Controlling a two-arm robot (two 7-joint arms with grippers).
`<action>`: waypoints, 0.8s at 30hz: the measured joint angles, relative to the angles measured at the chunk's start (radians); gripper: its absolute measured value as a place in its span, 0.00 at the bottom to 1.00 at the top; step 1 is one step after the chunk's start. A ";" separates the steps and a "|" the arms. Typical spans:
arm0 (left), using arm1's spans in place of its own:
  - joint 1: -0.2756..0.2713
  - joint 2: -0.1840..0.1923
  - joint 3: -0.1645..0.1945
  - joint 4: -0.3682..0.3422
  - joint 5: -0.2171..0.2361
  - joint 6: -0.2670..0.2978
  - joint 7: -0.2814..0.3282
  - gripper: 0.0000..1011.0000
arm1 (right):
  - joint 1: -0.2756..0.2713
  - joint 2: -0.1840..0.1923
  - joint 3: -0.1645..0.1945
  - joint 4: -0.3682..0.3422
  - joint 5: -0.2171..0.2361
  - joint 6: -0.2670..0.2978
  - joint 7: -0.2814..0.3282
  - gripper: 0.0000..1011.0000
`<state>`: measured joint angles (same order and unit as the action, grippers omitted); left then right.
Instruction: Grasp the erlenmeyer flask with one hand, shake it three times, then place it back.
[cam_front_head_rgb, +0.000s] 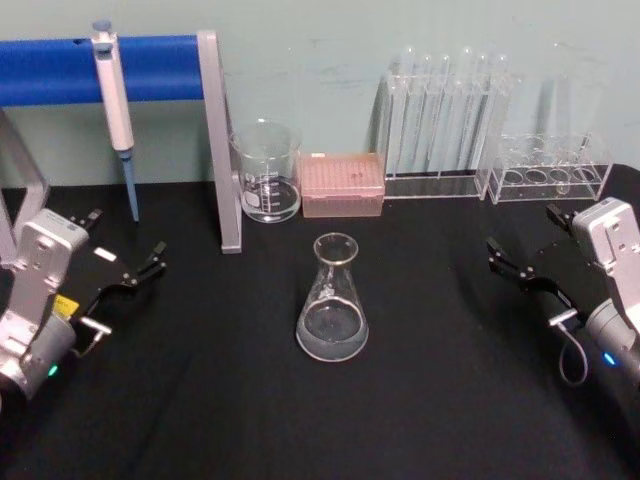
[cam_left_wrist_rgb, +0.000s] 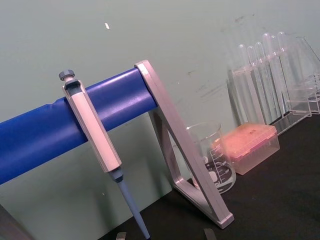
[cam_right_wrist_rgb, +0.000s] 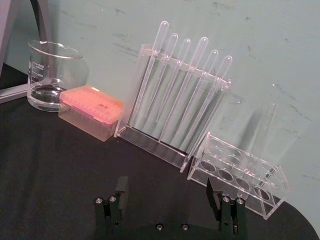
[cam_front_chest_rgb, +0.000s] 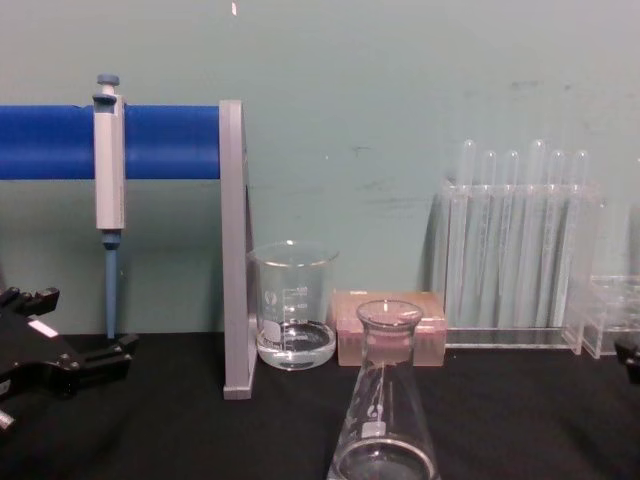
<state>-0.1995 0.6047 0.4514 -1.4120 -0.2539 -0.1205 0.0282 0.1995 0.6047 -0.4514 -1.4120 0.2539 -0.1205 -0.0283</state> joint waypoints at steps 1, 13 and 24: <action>0.000 0.000 0.000 0.000 0.000 0.000 0.000 0.99 | 0.000 0.000 0.000 0.000 0.000 0.000 0.000 0.99; 0.000 0.000 0.000 0.000 0.000 0.000 0.000 0.99 | 0.000 0.000 0.000 0.000 0.000 0.000 0.000 0.99; 0.000 0.000 0.000 0.000 0.000 0.000 0.000 0.99 | 0.000 0.000 0.000 0.000 0.000 0.000 0.000 0.99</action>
<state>-0.1995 0.6047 0.4514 -1.4119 -0.2539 -0.1205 0.0283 0.1995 0.6047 -0.4514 -1.4120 0.2539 -0.1205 -0.0283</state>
